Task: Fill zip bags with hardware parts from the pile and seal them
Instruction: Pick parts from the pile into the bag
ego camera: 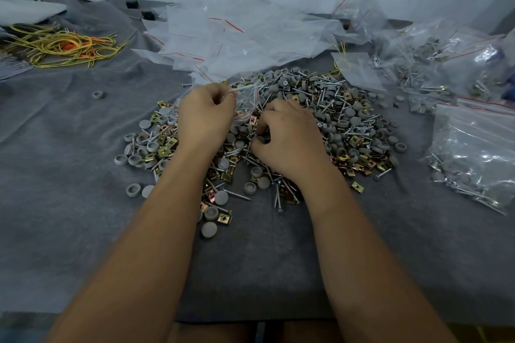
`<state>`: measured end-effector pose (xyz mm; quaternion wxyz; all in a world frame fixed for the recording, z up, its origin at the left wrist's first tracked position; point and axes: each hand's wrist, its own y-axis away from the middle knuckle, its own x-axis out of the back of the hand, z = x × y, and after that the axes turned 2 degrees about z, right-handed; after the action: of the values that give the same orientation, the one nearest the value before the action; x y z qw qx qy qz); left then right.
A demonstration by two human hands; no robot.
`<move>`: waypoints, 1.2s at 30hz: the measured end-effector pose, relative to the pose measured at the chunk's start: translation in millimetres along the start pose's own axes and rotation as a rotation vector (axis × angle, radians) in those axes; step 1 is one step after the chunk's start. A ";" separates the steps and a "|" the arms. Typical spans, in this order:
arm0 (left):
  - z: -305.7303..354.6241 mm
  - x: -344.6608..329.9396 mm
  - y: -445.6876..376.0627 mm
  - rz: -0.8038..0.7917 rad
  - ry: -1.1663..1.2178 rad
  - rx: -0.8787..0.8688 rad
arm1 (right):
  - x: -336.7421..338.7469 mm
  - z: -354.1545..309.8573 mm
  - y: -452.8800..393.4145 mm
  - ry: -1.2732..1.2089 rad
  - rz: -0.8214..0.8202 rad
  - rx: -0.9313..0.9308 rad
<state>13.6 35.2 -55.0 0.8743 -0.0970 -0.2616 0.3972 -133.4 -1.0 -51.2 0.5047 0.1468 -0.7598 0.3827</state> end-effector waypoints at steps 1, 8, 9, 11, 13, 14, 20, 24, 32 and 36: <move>-0.3 -0.2 0.0 -0.001 0.001 0.001 | -0.2 -0.4 0.1 0.006 0.007 -0.003; -0.6 -0.2 0.4 -0.009 0.006 0.001 | -0.7 -2.2 0.0 0.059 0.075 -0.035; -0.4 0.0 0.4 -0.009 0.002 -0.001 | -0.5 -2.1 -0.1 0.060 0.077 -0.033; -0.1 0.0 0.3 -0.010 -0.008 -0.001 | -0.7 -2.0 0.1 0.066 0.077 -0.025; -0.1 -0.2 0.2 -0.009 -0.010 0.004 | -1.4 -1.9 0.4 0.073 0.068 -0.025; 0.0 -0.3 0.3 -0.009 -0.009 0.009 | -2.0 -1.9 0.5 0.082 0.059 -0.026; 0.7 0.1 1.6 -0.013 -0.004 0.014 | -2.5 -1.2 -1.2 0.040 0.032 -0.040; 1.2 0.1 2.0 -0.017 0.008 0.025 | -2.2 -3.1 -1.9 0.006 0.038 -0.021; 1.8 0.8 2.8 -0.026 0.021 0.028 | 4.7 -6.0 -1.0 -0.305 0.200 -0.102; 3.4 1.5 2.1 -0.012 0.021 0.029 | 7.5 -4.8 -1.8 -0.499 0.303 -0.202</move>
<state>11.3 37.6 -52.4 0.8807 -0.0870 -0.2471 0.3946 -132.5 2.5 -42.9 0.2518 0.0704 -0.9076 0.3284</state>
